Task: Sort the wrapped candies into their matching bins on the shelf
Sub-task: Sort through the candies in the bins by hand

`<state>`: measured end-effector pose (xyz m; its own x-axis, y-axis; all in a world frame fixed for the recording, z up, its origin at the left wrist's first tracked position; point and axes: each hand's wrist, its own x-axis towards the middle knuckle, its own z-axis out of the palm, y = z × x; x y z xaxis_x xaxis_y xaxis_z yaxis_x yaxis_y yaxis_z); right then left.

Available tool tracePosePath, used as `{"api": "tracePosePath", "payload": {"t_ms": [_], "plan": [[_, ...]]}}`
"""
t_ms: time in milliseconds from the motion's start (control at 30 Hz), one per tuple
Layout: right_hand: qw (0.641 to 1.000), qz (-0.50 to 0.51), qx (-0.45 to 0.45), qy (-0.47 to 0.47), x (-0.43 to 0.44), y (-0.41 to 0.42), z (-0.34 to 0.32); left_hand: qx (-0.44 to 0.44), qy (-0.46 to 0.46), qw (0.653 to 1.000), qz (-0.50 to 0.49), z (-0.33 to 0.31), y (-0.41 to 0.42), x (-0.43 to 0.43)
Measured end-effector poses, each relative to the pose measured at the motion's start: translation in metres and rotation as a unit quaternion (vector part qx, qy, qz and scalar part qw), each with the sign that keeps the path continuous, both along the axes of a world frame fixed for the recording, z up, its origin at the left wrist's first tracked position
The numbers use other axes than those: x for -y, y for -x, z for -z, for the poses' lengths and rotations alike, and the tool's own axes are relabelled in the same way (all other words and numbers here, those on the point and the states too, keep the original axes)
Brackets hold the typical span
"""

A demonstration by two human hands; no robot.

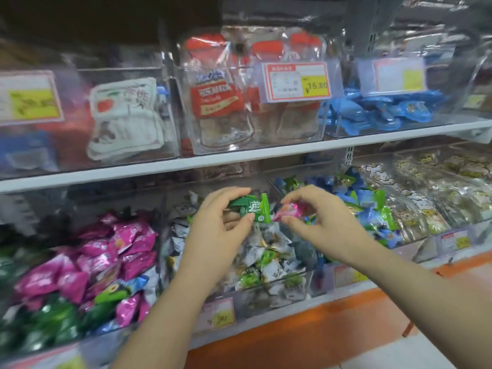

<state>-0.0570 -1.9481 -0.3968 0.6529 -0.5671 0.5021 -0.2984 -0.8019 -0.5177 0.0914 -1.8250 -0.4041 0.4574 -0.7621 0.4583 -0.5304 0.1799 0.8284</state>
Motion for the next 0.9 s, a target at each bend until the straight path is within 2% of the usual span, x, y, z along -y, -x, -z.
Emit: {"api": "tracePosePath", "payload": {"t_ms": [133, 300, 400, 500, 567, 667, 733, 800, 900], "plan": [[0.997, -0.064, -0.032, 0.008, -0.054, -0.046, -0.001, 0.02, 0.006, 0.998, -0.062, 0.003, -0.031, -0.062], [0.989, -0.147, -0.027, 0.004, -0.113, -0.121, 0.009, 0.025, 0.004, 0.986, -0.164, 0.008, -0.081, -0.139], [0.981, -0.191, -0.023, 0.011, -0.133, -0.16, 0.011, 0.066, 0.009, 0.967, -0.248, 0.013, -0.115, -0.174], [0.98, -0.186, -0.05, 0.049, -0.139, -0.197, 0.01, 0.099, -0.002, 0.932, -0.35, 0.025, -0.15, -0.202], [0.979, -0.176, -0.082, 0.064, -0.142, -0.218, 0.009, 0.084, -0.006, 0.913, -0.399, 0.031, -0.169, -0.217], [0.961, -0.189, -0.188, 0.073, -0.148, -0.235, 0.012, 0.078, -0.013, 0.897, -0.434, 0.038, -0.192, -0.23], [0.946, -0.196, -0.24, 0.097, -0.152, -0.236, 0.016, 0.084, -0.046, 0.896, -0.433, 0.042, -0.204, -0.234], [0.926, -0.206, -0.29, 0.127, -0.158, -0.232, 0.019, 0.121, -0.117, 0.891, -0.422, 0.048, -0.213, -0.237], [0.891, -0.225, -0.362, 0.155, -0.163, -0.228, 0.024, 0.227, -0.302, 0.833, -0.405, 0.054, -0.218, -0.24]]}}
